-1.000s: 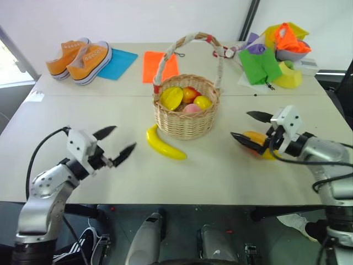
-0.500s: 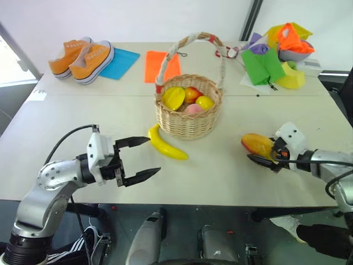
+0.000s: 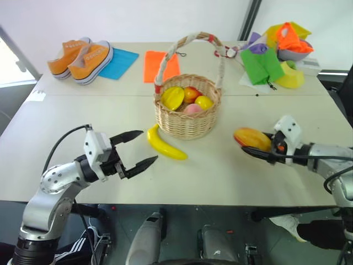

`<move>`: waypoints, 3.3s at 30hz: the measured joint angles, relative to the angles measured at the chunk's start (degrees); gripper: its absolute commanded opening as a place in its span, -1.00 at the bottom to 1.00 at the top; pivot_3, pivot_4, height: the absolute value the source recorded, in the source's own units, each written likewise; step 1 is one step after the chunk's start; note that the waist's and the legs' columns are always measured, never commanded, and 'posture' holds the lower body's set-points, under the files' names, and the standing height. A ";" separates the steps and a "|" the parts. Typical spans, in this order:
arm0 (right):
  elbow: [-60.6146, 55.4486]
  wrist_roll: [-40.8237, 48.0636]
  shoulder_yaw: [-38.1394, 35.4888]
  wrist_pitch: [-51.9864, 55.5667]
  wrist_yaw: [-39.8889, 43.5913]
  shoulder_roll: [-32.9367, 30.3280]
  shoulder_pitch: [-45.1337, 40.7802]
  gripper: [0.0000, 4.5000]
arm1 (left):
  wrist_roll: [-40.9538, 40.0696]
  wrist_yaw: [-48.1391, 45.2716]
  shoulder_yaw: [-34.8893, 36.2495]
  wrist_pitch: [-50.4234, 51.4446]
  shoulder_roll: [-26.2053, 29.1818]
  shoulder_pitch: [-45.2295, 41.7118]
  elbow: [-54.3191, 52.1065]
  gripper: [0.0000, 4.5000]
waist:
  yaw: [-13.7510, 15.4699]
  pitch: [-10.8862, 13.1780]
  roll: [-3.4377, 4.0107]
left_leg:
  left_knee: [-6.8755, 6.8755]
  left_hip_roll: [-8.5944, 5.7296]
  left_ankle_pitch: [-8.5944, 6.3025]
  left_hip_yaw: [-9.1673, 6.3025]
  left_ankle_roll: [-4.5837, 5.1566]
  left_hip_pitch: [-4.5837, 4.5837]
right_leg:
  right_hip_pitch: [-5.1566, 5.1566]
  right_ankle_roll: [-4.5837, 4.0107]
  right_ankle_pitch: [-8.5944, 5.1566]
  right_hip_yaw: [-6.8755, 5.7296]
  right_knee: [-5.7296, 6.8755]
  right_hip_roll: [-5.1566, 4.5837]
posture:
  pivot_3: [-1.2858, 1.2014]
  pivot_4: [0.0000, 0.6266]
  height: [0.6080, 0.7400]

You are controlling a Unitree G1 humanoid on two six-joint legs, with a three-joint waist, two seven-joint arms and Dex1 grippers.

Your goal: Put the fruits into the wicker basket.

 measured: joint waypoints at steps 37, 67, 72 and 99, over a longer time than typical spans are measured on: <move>1.73 -0.26 6.49 -13.98 13.18 4.15 -8.56 0.98 | 5.00 37.45 -6.65 30.98 -15.74 -5.79 -9.77 1.00 | 0.21 -0.01 -0.13 | 0.02 0.00 0.07 -0.12 -0.11 0.01 | 0.03 0.02 0.01 0.00 0.18 0.14 | 0.03 -0.52 1.00; -2.26 0.00 7.62 -15.13 15.37 2.08 -4.44 1.00 | 8.91 54.75 -5.32 54.60 -32.82 -22.04 1.50 0.60 | 0.98 0.15 -0.48 | 0.19 -0.09 0.05 -0.13 -0.06 0.00 | 0.12 0.06 0.02 -0.11 0.11 0.18 | 0.03 -0.52 1.00; -2.58 0.02 7.64 -15.10 14.70 2.08 -4.46 1.00 | 9.82 53.50 -5.48 53.13 -32.10 -21.92 1.12 -0.36 | 0.91 0.15 -0.49 | 0.17 -0.10 0.04 -0.12 -0.06 0.00 | 0.12 0.06 0.02 -0.11 0.07 0.17 | 0.03 -0.52 1.00; 0.42 0.02 8.20 -15.40 14.71 2.55 -6.51 1.00 | 5.25 32.17 -10.24 37.04 -24.03 -28.42 -2.61 -0.49 | 2.29 0.22 -0.61 | 0.13 -0.07 0.02 -0.10 -0.05 -0.03 | 0.08 0.05 0.03 -0.08 -0.07 0.18 | 0.03 -0.52 1.00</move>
